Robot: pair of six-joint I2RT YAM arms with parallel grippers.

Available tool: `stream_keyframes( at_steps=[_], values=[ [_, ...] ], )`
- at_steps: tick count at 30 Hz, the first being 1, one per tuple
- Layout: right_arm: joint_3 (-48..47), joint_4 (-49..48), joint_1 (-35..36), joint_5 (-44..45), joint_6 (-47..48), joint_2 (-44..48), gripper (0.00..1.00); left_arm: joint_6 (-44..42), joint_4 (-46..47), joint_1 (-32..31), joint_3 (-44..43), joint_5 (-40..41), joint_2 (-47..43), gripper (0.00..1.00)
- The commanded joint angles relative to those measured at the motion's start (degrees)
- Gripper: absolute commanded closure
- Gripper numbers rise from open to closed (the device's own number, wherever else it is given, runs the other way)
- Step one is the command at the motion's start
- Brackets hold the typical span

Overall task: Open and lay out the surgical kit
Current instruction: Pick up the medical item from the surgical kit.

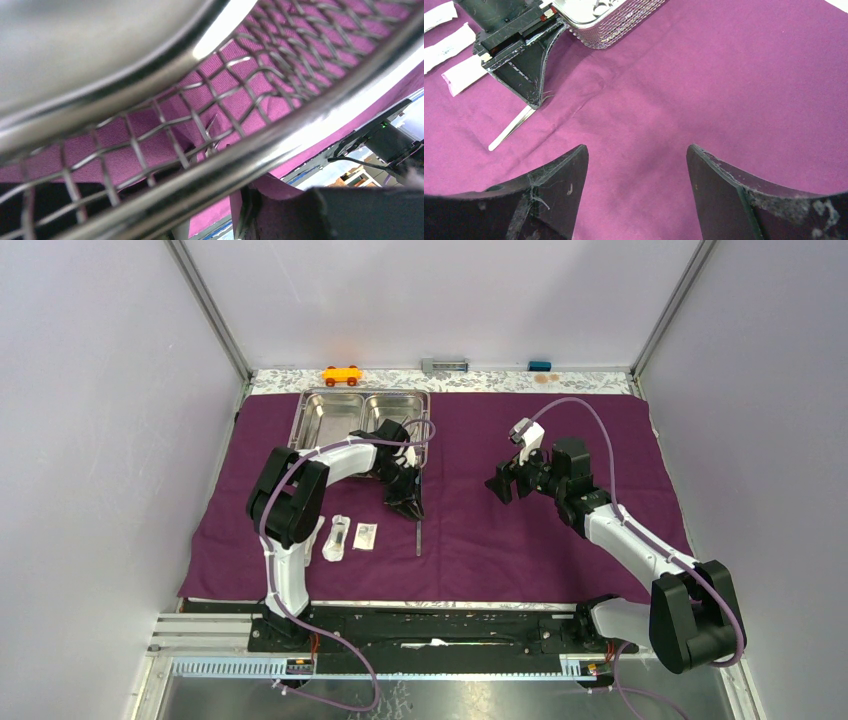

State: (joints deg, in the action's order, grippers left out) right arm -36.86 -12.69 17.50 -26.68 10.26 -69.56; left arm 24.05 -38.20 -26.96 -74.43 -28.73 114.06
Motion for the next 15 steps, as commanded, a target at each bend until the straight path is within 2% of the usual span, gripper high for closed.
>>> stream_keyframes(
  at_steps=[1,15],
  values=[
    [-0.1,-1.6,-0.4,-1.6,0.4,-0.4,0.22,-1.3,1.5,0.3,0.6,4.7,-1.2,0.65],
    [-0.2,-1.5,-0.4,-2.3,0.2,0.2,0.21,-3.5,0.1,0.0,-4.5,6.2,-0.2,0.67]
  ],
)
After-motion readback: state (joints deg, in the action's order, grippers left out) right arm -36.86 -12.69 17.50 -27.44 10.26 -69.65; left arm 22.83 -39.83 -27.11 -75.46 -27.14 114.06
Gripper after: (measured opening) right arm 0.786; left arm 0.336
